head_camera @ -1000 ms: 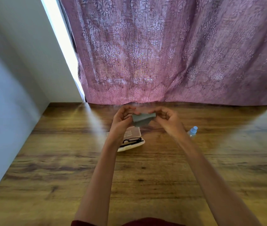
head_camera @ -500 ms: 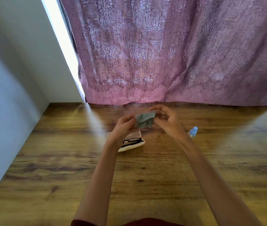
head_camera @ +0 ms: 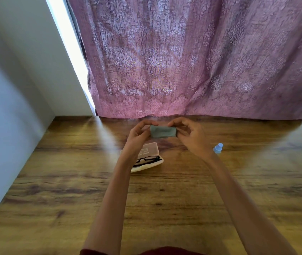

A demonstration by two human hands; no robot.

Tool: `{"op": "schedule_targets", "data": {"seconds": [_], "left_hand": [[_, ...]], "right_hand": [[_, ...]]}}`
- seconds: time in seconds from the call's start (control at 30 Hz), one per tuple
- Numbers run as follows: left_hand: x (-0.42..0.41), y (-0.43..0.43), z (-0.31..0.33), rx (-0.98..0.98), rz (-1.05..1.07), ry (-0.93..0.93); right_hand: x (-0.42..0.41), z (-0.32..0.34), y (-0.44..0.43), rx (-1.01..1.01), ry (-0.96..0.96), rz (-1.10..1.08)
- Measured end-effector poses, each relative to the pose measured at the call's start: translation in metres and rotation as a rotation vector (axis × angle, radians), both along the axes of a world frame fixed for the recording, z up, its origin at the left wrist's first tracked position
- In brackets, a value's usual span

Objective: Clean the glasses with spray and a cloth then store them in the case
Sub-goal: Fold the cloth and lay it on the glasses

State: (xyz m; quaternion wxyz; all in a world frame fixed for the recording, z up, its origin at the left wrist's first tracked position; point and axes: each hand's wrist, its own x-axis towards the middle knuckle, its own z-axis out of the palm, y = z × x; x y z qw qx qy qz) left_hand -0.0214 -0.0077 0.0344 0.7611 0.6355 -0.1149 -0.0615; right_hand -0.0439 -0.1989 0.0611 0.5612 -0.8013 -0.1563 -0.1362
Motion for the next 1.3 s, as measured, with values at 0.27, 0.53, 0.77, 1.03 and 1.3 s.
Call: {"op": "schedule_targets", "data": {"seconds": [0.27,0.53,0.77,1.03,1.3], "left_hand": [[0.003,0.001,-0.005,-0.136,-0.027,0.177],[0.002,0.003,-0.006,-0.074,-0.039,0.184],[0.001,0.003,-0.003,-0.07,-0.065,0.152],[-0.006,0.014,-0.008,0.07,0.013,0.185],[-0.013,0.025,-0.02,0.179,0.137,0.292]], "right_hand": [[0.0,-0.004,0.004,0.121,0.074,0.007],[-0.003,-0.006,0.005,0.166,0.073,0.008],[-0.002,-0.014,0.008,0.645,0.536,0.172],[-0.002,-0.023,0.021,0.677,0.637,-0.01],[0.0,-0.032,0.04,0.587,0.701,-0.031]]}}
